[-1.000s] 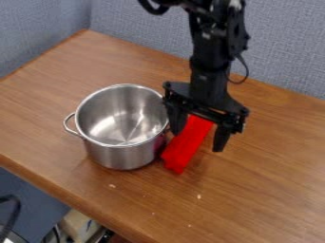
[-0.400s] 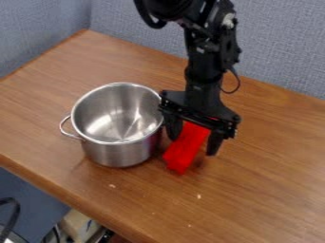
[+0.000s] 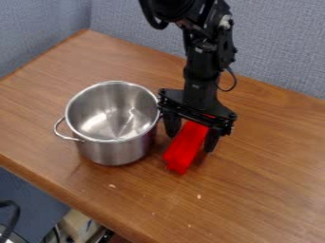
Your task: Put the red object in the metal pot
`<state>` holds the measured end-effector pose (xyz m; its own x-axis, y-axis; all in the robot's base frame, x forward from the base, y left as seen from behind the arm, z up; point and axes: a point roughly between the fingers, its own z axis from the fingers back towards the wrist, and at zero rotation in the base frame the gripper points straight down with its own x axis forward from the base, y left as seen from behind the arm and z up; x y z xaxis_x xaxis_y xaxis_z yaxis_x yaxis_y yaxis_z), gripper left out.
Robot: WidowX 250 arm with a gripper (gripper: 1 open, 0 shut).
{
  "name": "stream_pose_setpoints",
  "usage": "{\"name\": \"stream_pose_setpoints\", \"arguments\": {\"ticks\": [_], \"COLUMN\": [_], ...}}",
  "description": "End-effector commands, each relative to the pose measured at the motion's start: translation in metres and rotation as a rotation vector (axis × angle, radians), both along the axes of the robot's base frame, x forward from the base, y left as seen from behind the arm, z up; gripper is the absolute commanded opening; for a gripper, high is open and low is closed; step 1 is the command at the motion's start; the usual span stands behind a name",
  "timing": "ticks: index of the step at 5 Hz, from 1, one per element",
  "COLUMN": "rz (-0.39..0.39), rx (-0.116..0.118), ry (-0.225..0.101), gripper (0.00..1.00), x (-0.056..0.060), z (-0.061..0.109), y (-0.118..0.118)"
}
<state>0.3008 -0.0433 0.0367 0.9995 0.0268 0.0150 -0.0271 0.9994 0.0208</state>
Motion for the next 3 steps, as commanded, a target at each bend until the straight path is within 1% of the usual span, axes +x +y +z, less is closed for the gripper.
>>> {"name": "stream_pose_setpoints", "arguments": {"ticks": [1, 2, 3], "rz": [-0.012, -0.053, -0.094], "rx": [-0.002, -0.009, -0.013], "ry": [-0.021, -0.011, -0.005], "gripper": [1.00, 1.00, 0.00], "x": [0.0088, 0.0093, 0.0104], "z": [0.0026, 0.0013, 0.0001], "y": [-0.0046, -0.0090, -0.0126]}}
